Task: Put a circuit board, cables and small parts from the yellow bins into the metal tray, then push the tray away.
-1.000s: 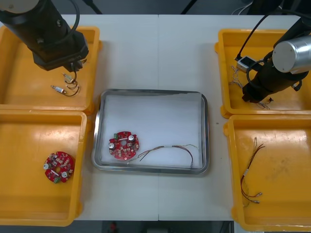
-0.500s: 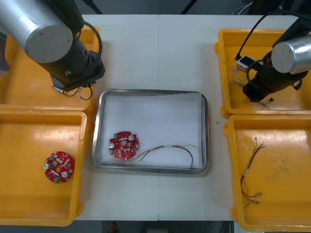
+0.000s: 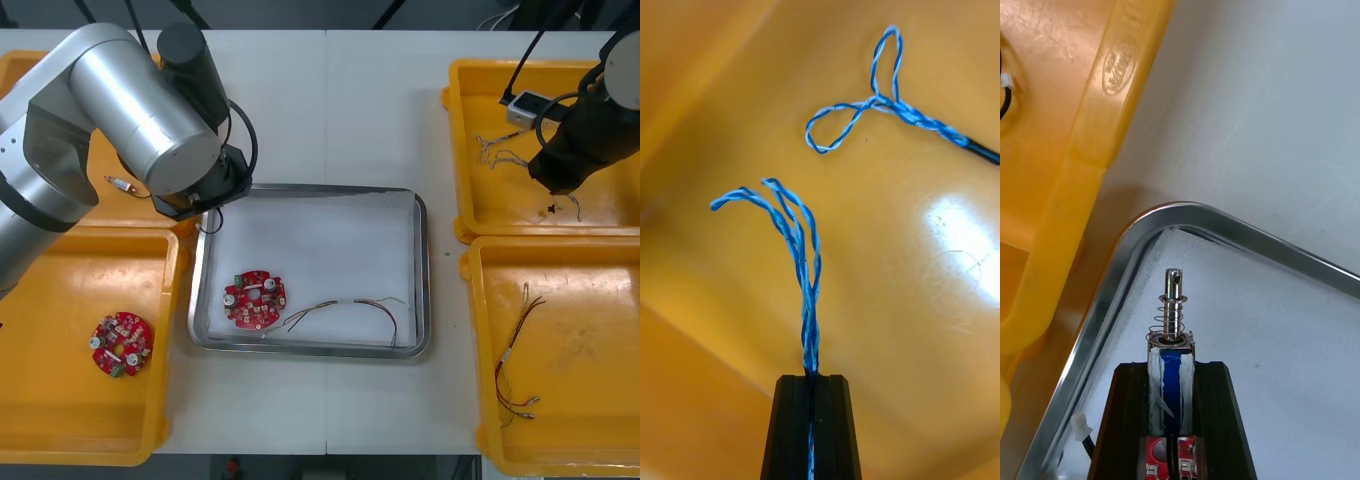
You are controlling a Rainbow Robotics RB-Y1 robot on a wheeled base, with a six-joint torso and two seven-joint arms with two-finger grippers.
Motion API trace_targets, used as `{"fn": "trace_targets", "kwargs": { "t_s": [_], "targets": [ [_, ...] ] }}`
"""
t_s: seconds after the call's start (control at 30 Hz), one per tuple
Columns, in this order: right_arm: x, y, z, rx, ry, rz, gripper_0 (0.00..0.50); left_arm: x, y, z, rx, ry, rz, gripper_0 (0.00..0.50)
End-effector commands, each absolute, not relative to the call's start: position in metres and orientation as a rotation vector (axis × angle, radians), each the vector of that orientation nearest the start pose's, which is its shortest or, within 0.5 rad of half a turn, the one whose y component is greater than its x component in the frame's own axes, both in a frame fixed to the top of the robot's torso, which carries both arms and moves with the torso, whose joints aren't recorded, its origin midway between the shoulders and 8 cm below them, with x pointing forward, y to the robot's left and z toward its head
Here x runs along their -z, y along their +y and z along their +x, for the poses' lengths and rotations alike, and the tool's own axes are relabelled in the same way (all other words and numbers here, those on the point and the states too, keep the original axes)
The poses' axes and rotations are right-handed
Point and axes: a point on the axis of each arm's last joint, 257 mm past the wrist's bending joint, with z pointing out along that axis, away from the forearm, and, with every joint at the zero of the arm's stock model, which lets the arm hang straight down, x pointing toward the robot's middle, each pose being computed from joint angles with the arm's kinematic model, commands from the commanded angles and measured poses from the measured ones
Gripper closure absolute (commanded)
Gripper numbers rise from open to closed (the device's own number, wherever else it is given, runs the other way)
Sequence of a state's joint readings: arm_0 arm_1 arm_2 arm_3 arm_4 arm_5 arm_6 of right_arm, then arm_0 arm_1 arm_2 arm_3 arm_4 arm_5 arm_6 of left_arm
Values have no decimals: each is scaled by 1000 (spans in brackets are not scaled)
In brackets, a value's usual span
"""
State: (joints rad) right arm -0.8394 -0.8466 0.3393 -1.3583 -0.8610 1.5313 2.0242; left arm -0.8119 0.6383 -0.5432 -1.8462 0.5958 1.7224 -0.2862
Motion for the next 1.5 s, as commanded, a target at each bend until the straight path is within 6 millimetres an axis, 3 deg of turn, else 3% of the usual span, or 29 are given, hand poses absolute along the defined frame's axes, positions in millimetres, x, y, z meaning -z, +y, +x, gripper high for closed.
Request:
{"fn": "trace_targets", "kwargs": {
  "t_s": [0.03, 0.4, 0.73, 0.97, 1.17, 1.5],
  "targets": [
    [117, -339, 536, 230, 2477, -1072, 500, 187, 144, 497, 140, 2519, -558, 500],
    [71, -326, 491, 163, 2459, -1191, 500, 218, 122, 501, 140, 2526, -522, 500],
    [53, -306, 482, 54, 2388, -1229, 500, 232, 121, 501, 90, 2525, -493, 500],
    [54, -303, 481, 44, 2385, -1236, 500, 240, 121, 497, 66, 2534, -473, 487],
    [56, -300, 482, 38, 2383, -1238, 500, 241, 122, 496, 59, 2535, -468, 438],
    [57, -295, 482, 24, 2377, -1246, 500, 238, 125, 497, 57, 2525, -474, 197]
  ]
}}
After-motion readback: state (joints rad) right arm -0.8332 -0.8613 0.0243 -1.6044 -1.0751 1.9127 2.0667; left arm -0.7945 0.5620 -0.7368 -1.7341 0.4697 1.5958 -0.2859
